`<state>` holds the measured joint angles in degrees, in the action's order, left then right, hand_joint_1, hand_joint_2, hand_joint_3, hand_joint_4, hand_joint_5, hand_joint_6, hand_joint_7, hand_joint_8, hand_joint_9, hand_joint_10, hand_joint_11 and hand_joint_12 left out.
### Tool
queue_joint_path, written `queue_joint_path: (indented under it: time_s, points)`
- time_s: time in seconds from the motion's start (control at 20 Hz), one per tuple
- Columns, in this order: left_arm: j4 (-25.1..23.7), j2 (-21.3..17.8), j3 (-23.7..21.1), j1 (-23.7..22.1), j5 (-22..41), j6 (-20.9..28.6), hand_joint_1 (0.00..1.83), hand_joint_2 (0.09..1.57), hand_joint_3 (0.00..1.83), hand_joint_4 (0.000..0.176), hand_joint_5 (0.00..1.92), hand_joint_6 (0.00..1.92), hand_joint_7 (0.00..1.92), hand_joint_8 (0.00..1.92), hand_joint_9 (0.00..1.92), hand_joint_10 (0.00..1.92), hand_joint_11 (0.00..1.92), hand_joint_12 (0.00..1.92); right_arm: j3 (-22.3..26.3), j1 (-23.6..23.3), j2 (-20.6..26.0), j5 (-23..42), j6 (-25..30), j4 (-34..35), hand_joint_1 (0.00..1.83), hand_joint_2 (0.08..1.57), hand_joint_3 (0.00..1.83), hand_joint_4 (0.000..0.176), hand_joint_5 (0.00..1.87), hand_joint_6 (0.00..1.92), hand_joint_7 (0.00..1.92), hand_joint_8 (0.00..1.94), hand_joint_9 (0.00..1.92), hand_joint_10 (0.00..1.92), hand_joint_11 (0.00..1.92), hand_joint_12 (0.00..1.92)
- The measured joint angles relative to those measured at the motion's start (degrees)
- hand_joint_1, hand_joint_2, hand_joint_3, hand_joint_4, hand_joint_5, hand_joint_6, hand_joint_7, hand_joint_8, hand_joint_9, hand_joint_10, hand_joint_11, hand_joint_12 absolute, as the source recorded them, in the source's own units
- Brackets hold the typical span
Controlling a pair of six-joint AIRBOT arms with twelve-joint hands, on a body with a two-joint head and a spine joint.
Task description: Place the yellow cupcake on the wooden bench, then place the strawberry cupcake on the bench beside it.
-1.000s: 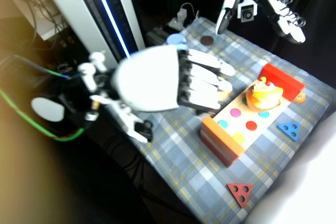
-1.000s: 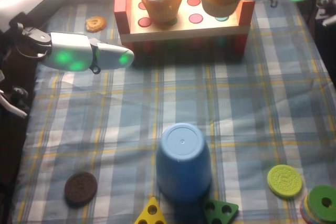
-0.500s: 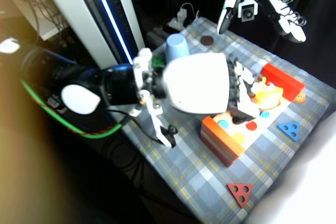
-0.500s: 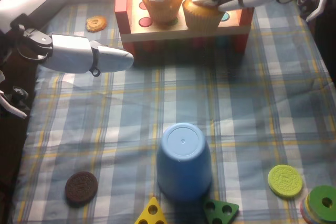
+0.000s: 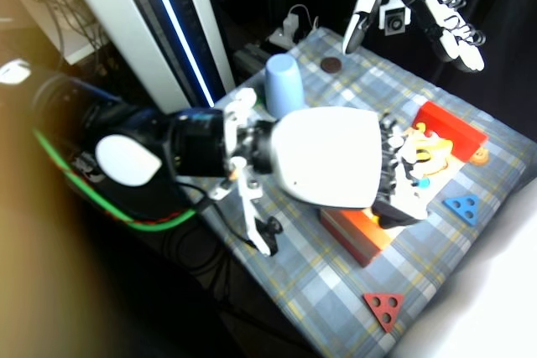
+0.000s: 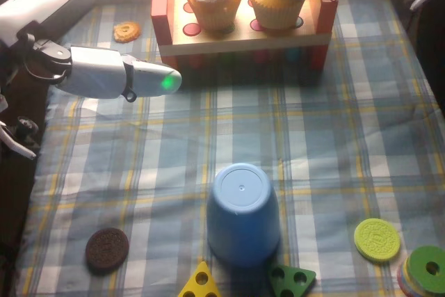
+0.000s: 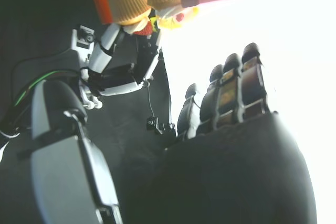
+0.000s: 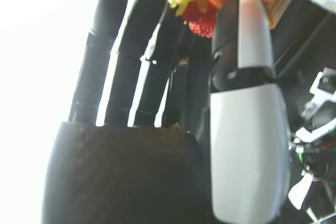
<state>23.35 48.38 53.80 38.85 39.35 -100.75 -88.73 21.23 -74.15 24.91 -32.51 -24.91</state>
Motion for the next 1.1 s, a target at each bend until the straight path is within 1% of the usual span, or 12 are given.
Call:
queue_joint_path:
  time_s: [0.1, 0.25, 0.3, 0.35, 0.4, 0.45, 0.55, 0.6, 0.7, 0.85, 1.0, 1.1]
  points:
    - [-0.11, 0.04, 0.0, 0.0, -0.07, 0.02, 0.83, 0.79, 0.0, 0.176, 0.0, 0.0, 0.0, 0.0, 0.0, 0.0, 0.0, 0.0, -0.44, -0.02, -0.39, -0.46, -0.13, 0.11, 1.26, 1.05, 0.0, 0.0, 1.02, 0.95, 1.22, 0.6, 0.99, 0.88, 0.67, 1.34]
    - [-0.17, 0.04, 0.0, 0.0, -0.17, 0.0, 0.84, 0.79, 0.0, 0.176, 0.0, 0.0, 0.0, 0.0, 0.0, 0.0, 0.0, 0.0, -0.55, -0.26, -0.39, -0.9, -0.37, 0.22, 1.25, 1.08, 0.0, 0.0, 0.97, 0.95, 1.14, 0.83, 0.95, 0.99, 0.7, 1.47]
    - [-0.22, 0.04, 0.0, 0.0, -0.17, 0.02, 0.83, 0.8, 0.0, 0.176, 0.0, 0.0, 0.0, 0.0, 0.0, 0.0, 0.0, 0.0, -0.55, -0.31, -0.37, -0.98, -0.37, 0.2, 1.25, 1.11, 0.01, 0.0, 0.91, 0.97, 1.07, 0.99, 0.89, 1.07, 0.71, 1.53]
    - [-0.22, 0.04, 0.0, 0.0, -0.22, 0.0, 0.83, 0.8, 0.0, 0.176, 0.0, 0.0, 0.0, 0.0, 0.0, 0.0, 0.0, 0.0, -0.52, -0.31, -0.37, -1.01, -0.37, 0.2, 1.24, 1.12, 0.0, 0.0, 0.89, 0.99, 1.04, 1.04, 0.84, 1.07, 0.69, 1.5]
    - [-0.22, 0.04, 0.0, 0.0, -0.26, 0.0, 0.83, 0.8, 0.0, 0.176, 0.0, 0.0, 0.0, 0.0, 0.0, 0.0, 0.0, 0.0, -0.52, -0.31, -0.39, -1.03, -0.37, 0.22, 1.24, 1.01, 0.0, 0.0, 0.79, 0.53, 0.87, 0.74, 0.77, 0.97, 0.6, 1.43]
    - [-0.22, 0.04, 0.0, 0.0, -0.28, 0.02, 0.85, 0.8, 0.0, 0.176, 0.0, 0.0, 0.0, 0.0, 0.0, 0.0, 0.0, 0.0, -0.52, -0.33, -0.37, -1.05, -0.37, 0.2, 1.22, 0.97, 0.0, 0.0, 0.79, 0.25, 0.79, 0.63, 0.7, 0.92, 0.52, 1.4]
    - [-0.22, 0.04, 0.0, 0.0, -0.33, 0.0, 0.83, 0.81, 0.01, 0.176, 0.0, 0.0, 0.0, 0.0, 0.0, 0.0, 0.0, 0.0, -0.11, -0.31, -0.37, -1.29, -0.44, 0.17, 1.21, 0.94, 0.0, 0.0, 0.81, 0.05, 0.77, 0.39, 0.65, 0.75, 0.42, 1.35]
    - [-0.24, 0.04, 0.0, 0.0, -0.31, 0.0, 0.84, 0.81, 0.0, 0.176, 0.0, 0.0, 0.0, 0.0, 0.0, 0.0, 0.0, 0.0, 0.11, -0.31, -0.37, -1.31, -0.55, 0.15, 1.2, 0.94, 0.0, 0.0, 0.78, 0.02, 0.76, 0.21, 0.65, 0.61, 0.37, 1.3]
    - [-0.22, 0.04, 0.0, 0.0, -0.31, 0.02, 0.89, 0.8, 0.0, 0.176, 0.0, 0.0, 0.0, 0.0, 0.0, 0.0, 0.0, 0.0, 0.55, -0.31, -0.37, -1.73, -0.7, -0.02, 1.2, 0.94, 0.0, 0.0, 0.75, 0.0, 0.75, 0.03, 0.7, 0.35, 0.39, 1.21]
    - [-0.22, 0.04, 0.0, 0.0, -0.31, 0.0, 0.87, 0.8, 0.0, 0.176, 0.0, 0.0, 0.0, 0.0, 0.0, 0.0, 0.0, 0.0, 0.92, -0.31, -0.39, -1.84, -0.7, -0.02, 1.18, 0.95, 0.0, 0.0, 0.75, 0.0, 0.76, 0.0, 0.78, 0.16, 0.38, 1.17]
    - [-0.22, 0.04, 0.0, 0.0, -0.31, 0.0, 0.87, 0.81, 0.0, 0.176, 0.0, 0.0, 0.0, 0.0, 0.0, 0.0, 0.0, 0.0, 1.01, -0.31, -0.37, -1.95, -0.72, -0.02, 1.21, 0.96, 0.0, 0.0, 0.74, 0.0, 0.77, 0.0, 0.79, 0.1, 0.29, 1.16]
    - [-0.2, 0.04, 0.0, 0.0, -0.26, 0.0, 0.83, 0.81, 0.0, 0.176, 0.0, 0.0, 0.0, 0.0, 0.0, 0.0, 0.0, 0.0, 2.12, -0.31, 0.59, -1.99, -0.72, -0.24, 1.12, 0.98, 0.0, 0.0, 0.71, 0.0, 0.66, 0.0, 0.62, 0.01, 0.06, 1.24]
